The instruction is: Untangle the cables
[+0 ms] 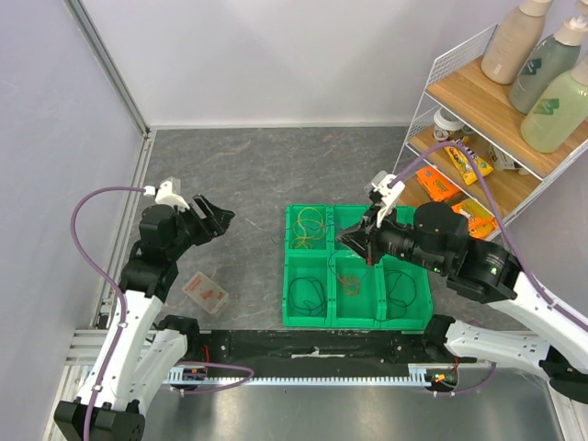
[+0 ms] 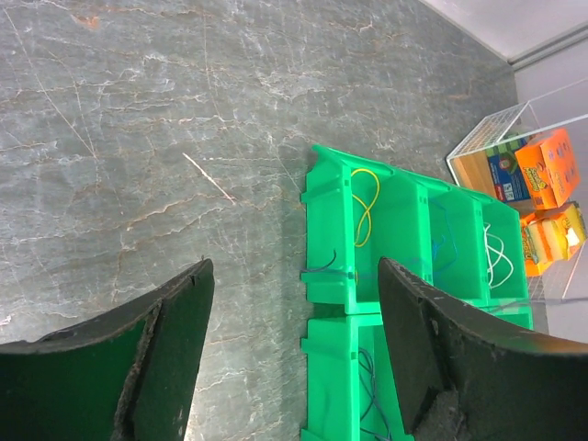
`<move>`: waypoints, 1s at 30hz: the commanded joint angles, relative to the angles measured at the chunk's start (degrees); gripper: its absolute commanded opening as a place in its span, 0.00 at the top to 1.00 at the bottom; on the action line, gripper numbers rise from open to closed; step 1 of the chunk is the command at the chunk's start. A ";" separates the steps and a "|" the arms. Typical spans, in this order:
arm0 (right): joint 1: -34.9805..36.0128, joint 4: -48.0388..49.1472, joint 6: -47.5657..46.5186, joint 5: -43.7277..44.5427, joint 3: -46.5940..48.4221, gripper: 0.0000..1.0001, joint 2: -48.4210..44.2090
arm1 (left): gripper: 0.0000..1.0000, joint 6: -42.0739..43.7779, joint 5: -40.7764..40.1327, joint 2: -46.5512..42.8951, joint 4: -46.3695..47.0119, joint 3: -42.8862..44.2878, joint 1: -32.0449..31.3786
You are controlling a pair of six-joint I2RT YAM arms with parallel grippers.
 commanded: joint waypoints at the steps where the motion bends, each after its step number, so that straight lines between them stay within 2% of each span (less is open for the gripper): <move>1: 0.14 2.09 -2.26 -6.04 6.18 1.00 -1.30 | 0.22 0.33 1.93 -0.99 1.67 0.11 0.05; 8: 0.13 13.42 0.73 -14.74 11.45 1.00 -2.28 | 0.22 0.60 1.84 -1.51 1.49 0.28 0.05; 14: 0.13 13.17 0.29 -17.38 14.54 1.00 -2.10 | 0.22 0.86 2.46 -1.78 1.14 1.16 0.05; 21: 0.22 12.56 2.31 -19.06 11.99 1.00 -2.89 | 0.19 0.60 3.42 -1.60 1.93 0.29 0.05; 30: 0.05 12.73 4.24 -16.16 0.84 1.00 -2.10 | 0.16 1.04 4.48 -1.86 1.50 0.90 0.05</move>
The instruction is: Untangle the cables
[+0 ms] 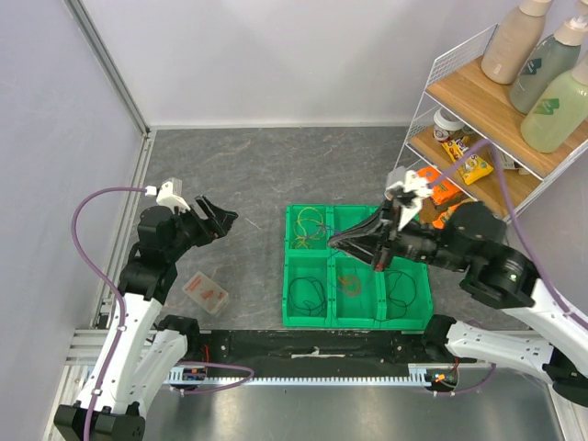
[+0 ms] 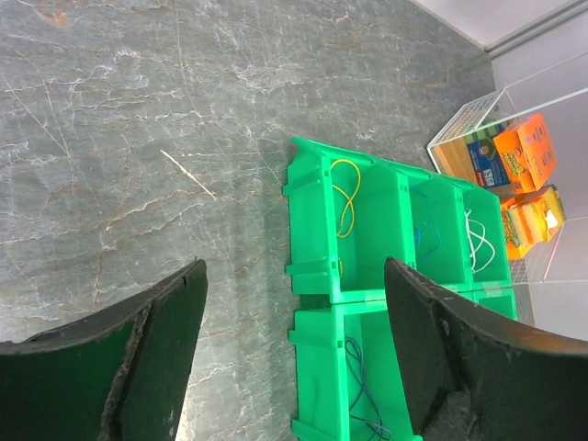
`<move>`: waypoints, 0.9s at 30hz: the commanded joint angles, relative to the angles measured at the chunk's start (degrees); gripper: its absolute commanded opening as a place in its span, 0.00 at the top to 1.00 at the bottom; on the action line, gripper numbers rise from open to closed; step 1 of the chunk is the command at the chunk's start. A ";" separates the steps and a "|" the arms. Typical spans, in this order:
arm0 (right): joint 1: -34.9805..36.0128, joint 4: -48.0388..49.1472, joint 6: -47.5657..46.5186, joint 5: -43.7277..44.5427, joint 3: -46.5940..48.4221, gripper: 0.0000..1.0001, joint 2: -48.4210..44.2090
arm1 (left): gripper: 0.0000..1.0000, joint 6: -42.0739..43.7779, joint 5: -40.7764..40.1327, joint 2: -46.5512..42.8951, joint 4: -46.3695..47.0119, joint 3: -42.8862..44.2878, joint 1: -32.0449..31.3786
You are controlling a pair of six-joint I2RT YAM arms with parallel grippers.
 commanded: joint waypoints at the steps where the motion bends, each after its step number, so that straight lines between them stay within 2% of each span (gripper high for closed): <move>1: 0.05 1.19 1.40 2.00 -5.51 1.00 0.57 | 0.16 1.02 1.39 -0.55 1.41 0.99 -0.03; 5: 0.13 2.68 0.88 6.04 -11.13 1.00 1.09 | 0.16 1.19 1.66 -0.64 1.23 0.81 0.05; 9: 0.13 3.83 1.14 6.14 -15.36 1.00 2.50 | 0.16 1.63 1.66 -0.82 0.71 1.08 0.05; 16: 0.22 7.87 5.09 -3.44 -20.11 1.00 2.50 | 0.16 2.25 1.22 -0.91 0.35 0.73 -0.03; 18: 0.22 7.00 6.15 -1.52 -21.16 1.00 2.93 | 0.16 1.90 1.57 -0.56 0.88 0.38 0.05; 22: 0.14 2.52 7.29 4.02 -22.31 1.00 11.09 | 0.16 1.11 3.06 -0.29 1.67 0.11 -0.03; 27: 1.01 7.34 14.32 12.01 -24.86 1.00 21.46 | 0.16 1.63 4.38 -0.20 0.97 1.08 -0.03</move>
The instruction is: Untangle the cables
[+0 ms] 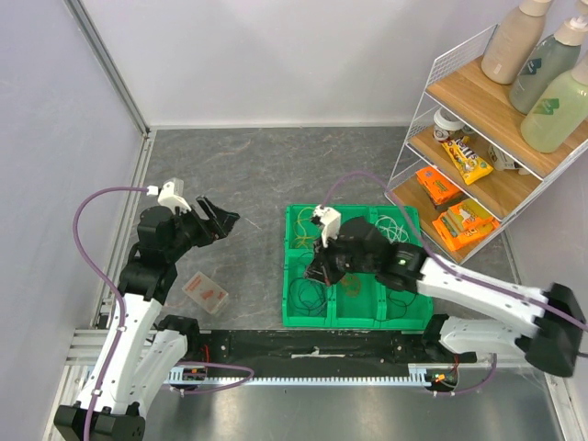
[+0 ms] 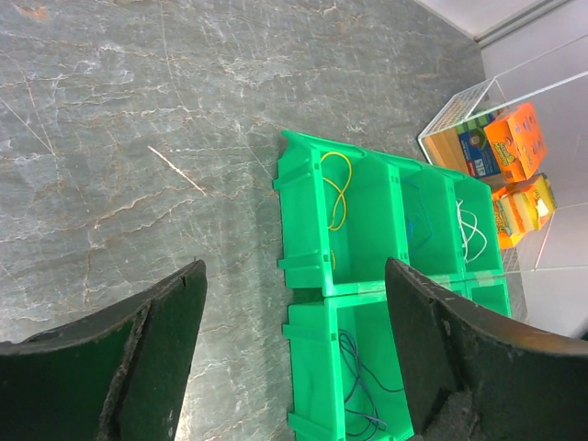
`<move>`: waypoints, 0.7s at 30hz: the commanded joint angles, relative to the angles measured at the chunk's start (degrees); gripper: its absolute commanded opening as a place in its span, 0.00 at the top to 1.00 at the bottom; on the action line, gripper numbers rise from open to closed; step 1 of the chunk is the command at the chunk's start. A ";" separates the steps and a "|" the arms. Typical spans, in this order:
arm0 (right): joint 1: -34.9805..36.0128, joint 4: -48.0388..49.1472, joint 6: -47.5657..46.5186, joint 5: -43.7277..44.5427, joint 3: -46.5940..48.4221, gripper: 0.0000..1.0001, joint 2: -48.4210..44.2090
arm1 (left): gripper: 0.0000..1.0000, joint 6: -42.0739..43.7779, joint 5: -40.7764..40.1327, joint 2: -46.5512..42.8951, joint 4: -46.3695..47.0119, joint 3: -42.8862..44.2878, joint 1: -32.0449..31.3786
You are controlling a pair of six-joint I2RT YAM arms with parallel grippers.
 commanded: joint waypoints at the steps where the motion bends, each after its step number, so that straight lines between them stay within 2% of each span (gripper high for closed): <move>1: 1.08 1.53 6.69 9.88 -1.32 1.00 9.08 | 0.16 1.74 3.20 0.04 0.84 1.34 0.05; 9: 9.16 -4.44 9.86 26.93 5.27 0.98 24.83 | 0.16 2.10 5.75 0.83 -0.57 1.52 -0.03; 12: 10.13 -6.64 8.99 29.93 6.85 0.81 24.67 | 0.16 2.09 6.19 0.74 -0.57 1.43 0.05; 16: 10.22 -9.28 5.74 30.73 9.05 0.45 19.84 | 0.16 2.36 6.72 1.36 -0.48 1.78 0.05; 17: 10.22 -9.98 4.78 30.47 9.67 0.39 17.91 | 0.16 2.45 6.89 1.71 -0.40 1.95 -0.03; 21: 10.22 -12.18 0.73 29.24 12.57 0.23 10.62 | 0.16 2.27 7.86 2.41 0.13 2.22 0.05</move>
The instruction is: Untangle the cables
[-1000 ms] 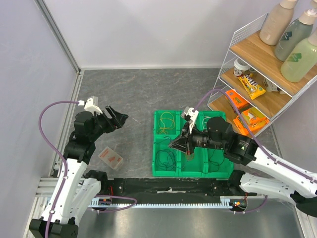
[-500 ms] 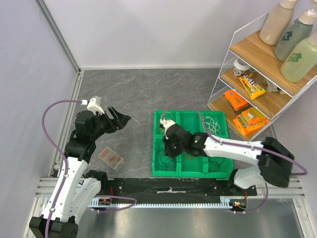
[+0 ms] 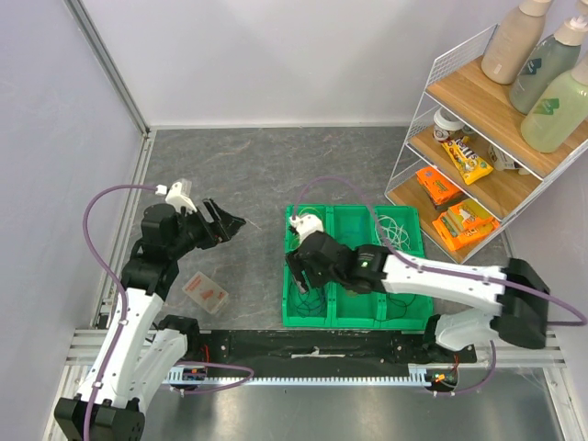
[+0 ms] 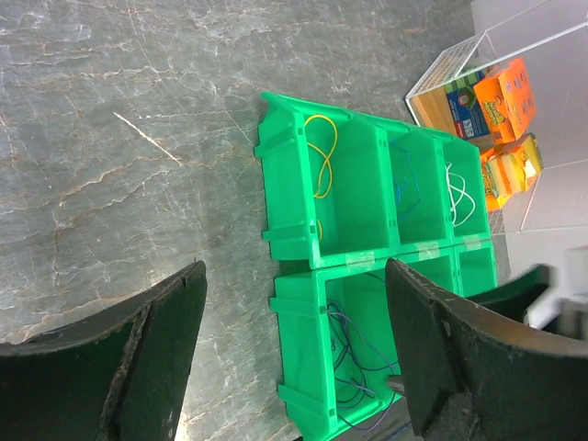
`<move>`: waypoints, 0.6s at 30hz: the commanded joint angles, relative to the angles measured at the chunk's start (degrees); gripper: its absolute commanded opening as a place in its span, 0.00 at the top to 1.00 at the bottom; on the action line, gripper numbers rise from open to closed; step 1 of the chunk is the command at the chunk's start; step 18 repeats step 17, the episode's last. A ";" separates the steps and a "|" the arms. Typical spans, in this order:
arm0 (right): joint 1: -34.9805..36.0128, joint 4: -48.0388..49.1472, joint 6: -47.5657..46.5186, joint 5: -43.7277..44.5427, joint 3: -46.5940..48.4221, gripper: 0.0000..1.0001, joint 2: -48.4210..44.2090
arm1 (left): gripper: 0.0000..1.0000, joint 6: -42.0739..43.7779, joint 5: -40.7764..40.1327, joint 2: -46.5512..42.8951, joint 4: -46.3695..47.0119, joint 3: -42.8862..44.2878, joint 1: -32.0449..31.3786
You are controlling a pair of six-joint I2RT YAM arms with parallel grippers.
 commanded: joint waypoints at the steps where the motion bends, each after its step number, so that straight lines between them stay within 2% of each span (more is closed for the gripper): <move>1: 0.17 -2.32 -5.59 1.35 5.73 0.20 -10.44 | 0.16 1.94 2.99 0.55 1.66 2.24 0.05; 4: 0.08 -2.50 -8.84 2.48 8.01 0.13 -16.68 | 0.15 1.68 5.97 0.82 3.06 2.33 0.14; 8: 0.08 -3.81 -12.62 14.05 9.33 0.02 -24.15 | 0.15 0.28 15.71 1.61 7.63 2.86 -0.21; 12: 0.08 -4.43 -17.54 25.23 10.04 0.02 -30.66 | 0.11 -6.13 24.25 2.84 16.85 3.47 -3.80; 17: 0.08 1.62 -27.03 25.70 10.65 0.02 -39.54 | 0.10 -9.39 25.40 4.07 23.62 9.08 -14.52; 18: 0.08 1.62 -27.03 25.70 10.65 0.02 -39.54 | 0.10 -9.39 25.40 4.07 23.62 9.08 -14.52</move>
